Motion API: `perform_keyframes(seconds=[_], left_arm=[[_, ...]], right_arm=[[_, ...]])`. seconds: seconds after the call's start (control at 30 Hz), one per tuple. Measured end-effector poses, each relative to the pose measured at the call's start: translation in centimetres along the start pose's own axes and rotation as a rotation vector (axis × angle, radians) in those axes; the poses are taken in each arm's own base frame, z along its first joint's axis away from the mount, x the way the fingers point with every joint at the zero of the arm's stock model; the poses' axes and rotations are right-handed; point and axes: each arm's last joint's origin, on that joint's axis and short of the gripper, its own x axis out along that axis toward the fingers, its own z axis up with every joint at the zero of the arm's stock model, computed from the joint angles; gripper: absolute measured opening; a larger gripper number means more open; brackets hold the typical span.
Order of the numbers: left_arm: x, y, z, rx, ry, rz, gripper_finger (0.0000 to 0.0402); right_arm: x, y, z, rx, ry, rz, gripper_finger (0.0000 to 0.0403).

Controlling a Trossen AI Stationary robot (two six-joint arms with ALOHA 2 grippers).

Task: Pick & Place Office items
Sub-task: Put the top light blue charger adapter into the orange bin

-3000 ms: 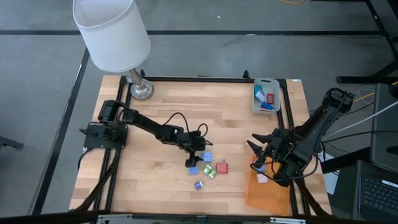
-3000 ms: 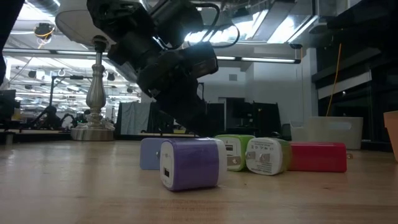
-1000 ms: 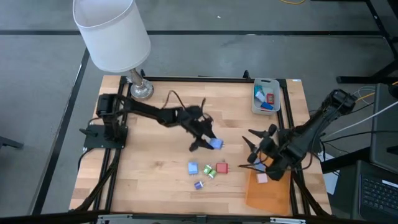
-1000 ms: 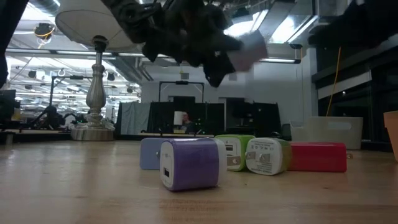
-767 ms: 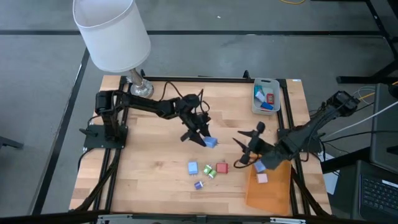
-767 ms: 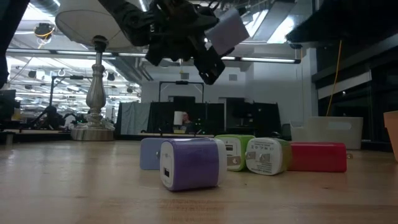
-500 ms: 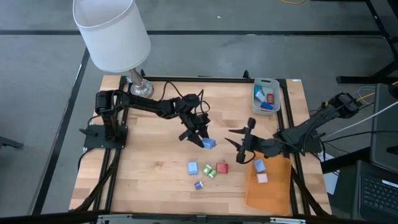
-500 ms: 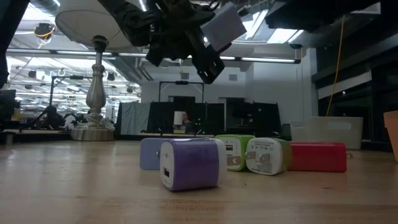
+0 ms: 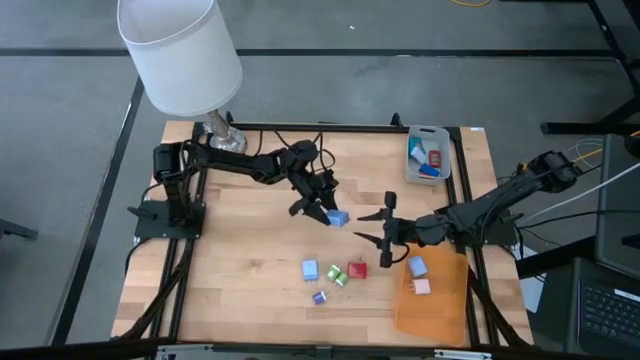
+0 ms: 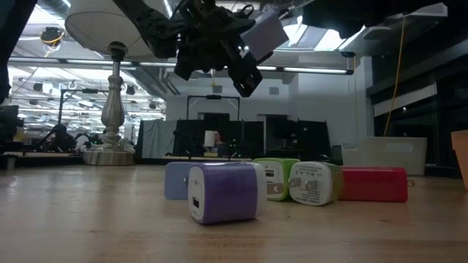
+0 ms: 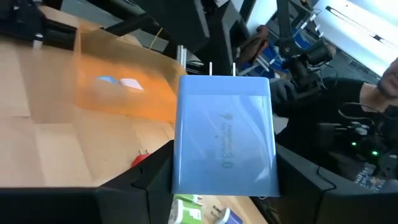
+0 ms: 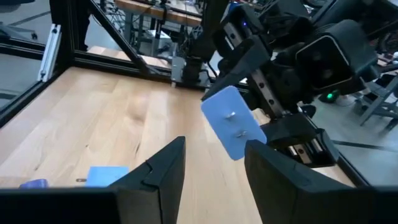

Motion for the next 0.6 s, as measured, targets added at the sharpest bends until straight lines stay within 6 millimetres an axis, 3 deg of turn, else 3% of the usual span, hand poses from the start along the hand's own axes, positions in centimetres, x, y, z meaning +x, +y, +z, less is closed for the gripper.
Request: perform_keyframes(seconds=[0.33,0.6], left_arm=[[0.7,-0.6,0.1,0.004,0.002,-0.032,0.0201],[1.2,-0.8,-0.1,0.014,0.009,-0.040,0.0201]], right_arm=[[1.3,-0.7,-0.7,0.007,0.025,-0.042,0.0169],[1.6,-0.9,-0.2,-0.023,-0.034,-0.057,0.0184]])
